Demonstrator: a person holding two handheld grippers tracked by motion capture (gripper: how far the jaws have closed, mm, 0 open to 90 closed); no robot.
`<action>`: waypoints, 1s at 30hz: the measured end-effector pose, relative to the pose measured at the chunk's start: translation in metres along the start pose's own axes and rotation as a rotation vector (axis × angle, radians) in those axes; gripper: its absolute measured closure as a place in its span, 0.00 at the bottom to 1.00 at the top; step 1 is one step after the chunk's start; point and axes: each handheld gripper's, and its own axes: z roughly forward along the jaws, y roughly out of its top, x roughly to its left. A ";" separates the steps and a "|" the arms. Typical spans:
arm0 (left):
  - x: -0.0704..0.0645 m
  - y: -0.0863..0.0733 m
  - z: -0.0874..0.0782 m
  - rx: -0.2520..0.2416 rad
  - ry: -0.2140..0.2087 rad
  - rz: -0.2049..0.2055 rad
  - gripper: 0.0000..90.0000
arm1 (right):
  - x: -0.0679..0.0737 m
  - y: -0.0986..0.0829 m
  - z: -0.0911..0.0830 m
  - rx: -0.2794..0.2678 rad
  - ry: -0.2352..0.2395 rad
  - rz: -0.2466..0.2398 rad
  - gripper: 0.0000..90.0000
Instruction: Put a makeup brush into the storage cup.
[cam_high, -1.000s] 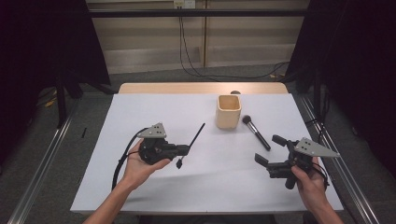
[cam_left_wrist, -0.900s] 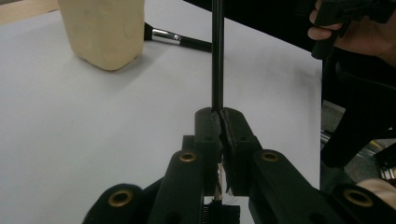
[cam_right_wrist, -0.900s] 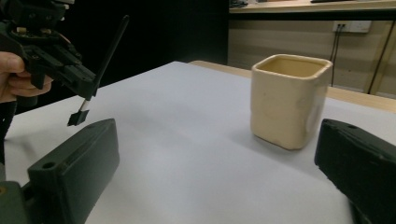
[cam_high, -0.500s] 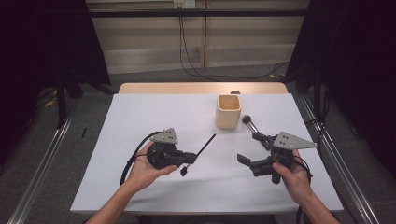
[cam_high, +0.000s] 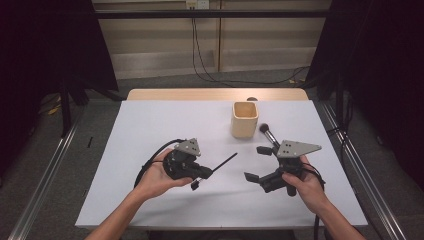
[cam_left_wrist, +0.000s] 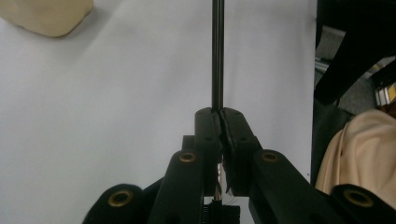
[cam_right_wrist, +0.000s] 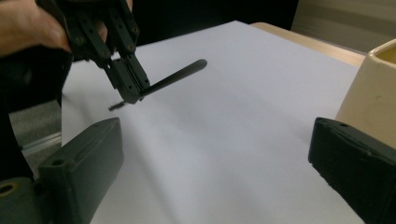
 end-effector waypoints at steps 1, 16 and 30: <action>0.000 0.001 0.000 0.019 0.001 0.007 0.95 | 0.000 0.000 0.001 0.018 0.003 -0.013 0.04; -0.003 0.016 -0.003 0.202 -0.017 0.022 0.95 | 0.001 0.009 0.017 0.259 0.135 -0.074 0.03; -0.002 0.020 -0.003 0.319 -0.028 0.075 0.95 | 0.001 0.018 0.030 0.482 0.191 -0.146 0.05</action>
